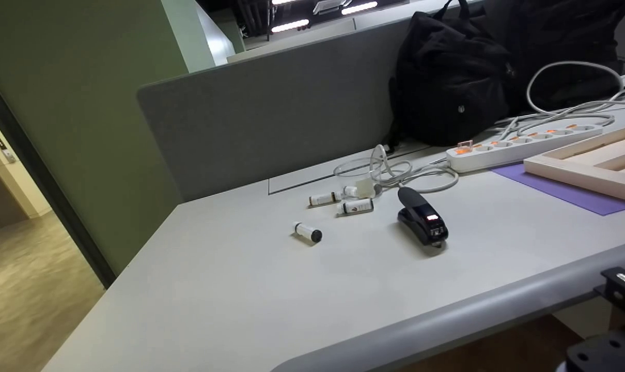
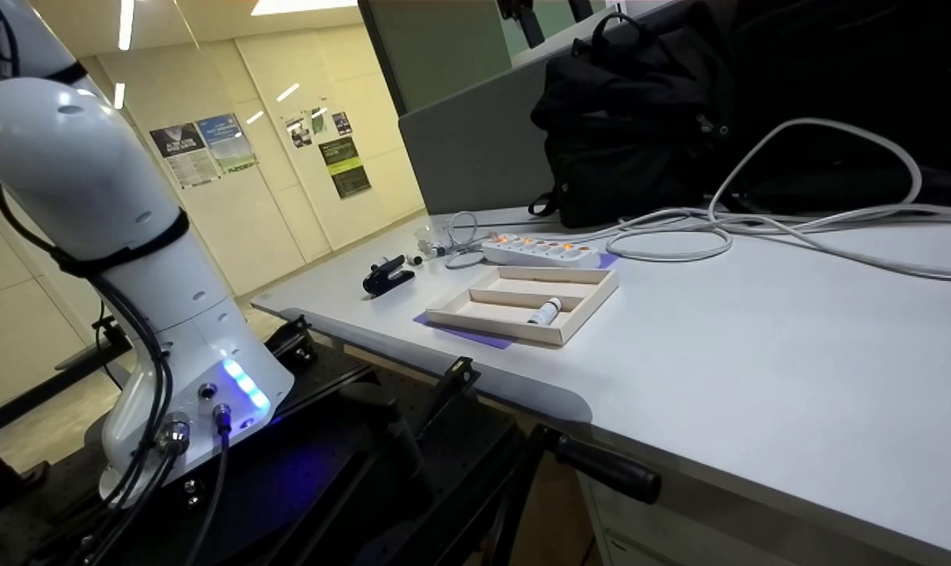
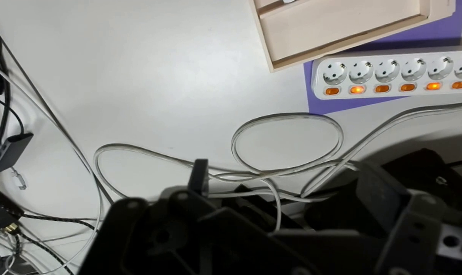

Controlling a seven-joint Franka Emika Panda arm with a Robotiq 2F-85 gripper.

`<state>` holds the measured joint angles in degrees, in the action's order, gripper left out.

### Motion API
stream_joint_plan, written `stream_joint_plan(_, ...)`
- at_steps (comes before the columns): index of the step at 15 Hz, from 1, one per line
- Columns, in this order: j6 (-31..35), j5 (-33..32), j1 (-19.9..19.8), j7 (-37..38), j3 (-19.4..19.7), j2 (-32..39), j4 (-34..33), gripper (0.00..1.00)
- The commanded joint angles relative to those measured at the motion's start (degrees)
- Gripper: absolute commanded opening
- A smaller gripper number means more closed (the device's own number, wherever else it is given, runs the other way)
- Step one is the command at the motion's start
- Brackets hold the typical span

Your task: Turn off the second switch from the right end

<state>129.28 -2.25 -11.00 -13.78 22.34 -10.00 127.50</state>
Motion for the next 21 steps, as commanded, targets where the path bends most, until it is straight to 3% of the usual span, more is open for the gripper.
stream_joint_plan(1,0.99,2.62,-1.08,-2.53,-1.44,0.62,0.29,1.00)
stream_joint_plan(7,9.76,23.92,1.83,-12.55,-3.89,10.54,0.29,1.00)
stream_joint_plan(10,10.09,29.85,1.42,-15.50,-8.07,17.30,-0.80,1.00)
stream_joint_plan(12,10.31,30.49,0.79,-15.34,-11.09,21.31,-1.34,1.00)
stream_joint_plan(13,10.78,29.92,0.51,-14.53,-12.31,23.01,-1.52,0.75)
stream_joint_plan(14,11.68,28.79,0.37,-13.85,-13.42,24.79,-1.58,0.73)
stream_joint_plan(21,20.67,24.66,-2.15,-13.13,-18.52,32.67,-1.49,0.23)
